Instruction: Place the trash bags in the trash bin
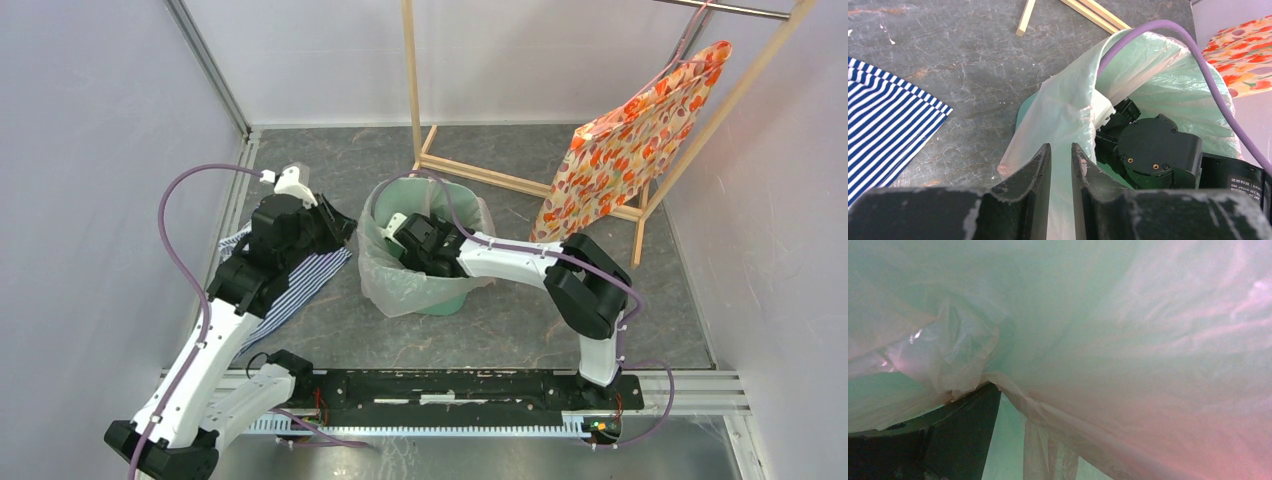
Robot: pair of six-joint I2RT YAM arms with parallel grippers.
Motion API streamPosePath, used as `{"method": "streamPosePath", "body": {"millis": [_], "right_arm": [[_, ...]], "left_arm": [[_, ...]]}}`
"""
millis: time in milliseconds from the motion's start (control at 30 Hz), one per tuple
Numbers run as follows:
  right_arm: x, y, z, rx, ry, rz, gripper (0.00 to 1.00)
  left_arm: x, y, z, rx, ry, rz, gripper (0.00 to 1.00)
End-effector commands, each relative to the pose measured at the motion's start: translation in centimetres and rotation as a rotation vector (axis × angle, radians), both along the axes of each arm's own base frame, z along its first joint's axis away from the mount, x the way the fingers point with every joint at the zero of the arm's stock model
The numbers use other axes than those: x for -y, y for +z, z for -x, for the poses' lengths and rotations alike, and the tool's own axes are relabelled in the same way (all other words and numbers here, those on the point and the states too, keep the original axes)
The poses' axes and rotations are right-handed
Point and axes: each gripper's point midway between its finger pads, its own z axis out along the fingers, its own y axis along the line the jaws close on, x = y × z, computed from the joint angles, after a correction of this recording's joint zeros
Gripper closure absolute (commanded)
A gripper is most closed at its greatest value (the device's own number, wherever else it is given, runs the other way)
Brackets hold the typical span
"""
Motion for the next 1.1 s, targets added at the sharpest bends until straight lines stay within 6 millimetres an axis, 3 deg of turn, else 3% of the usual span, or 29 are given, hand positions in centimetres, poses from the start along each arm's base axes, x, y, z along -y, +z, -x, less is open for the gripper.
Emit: {"method": "streamPosePath", "body": {"millis": [0, 333, 567, 1067], "right_arm": [[1.2, -3.1, 0.5, -0.015, 0.068, 0.137, 0.07], [1.7, -3.7, -0.5, -0.001, 0.069, 0.215, 0.07], [1.7, -3.2, -0.9, 0.012, 0.052, 0.224, 0.07], [-0.8, 3.5, -2.0, 0.056, 0.011, 0.069, 0.05]], "left_arm": [[-0.1, 1.9, 0.1, 0.050, -0.034, -0.040, 0.71], [0.5, 4.5, 0.3, 0.076, -0.089, -0.052, 0.70], [1.4, 2.1, 0.0, 0.010, -0.152, -0.087, 0.68], [1.0, 0.2, -0.5, -0.033, -0.164, -0.163, 0.76]]}}
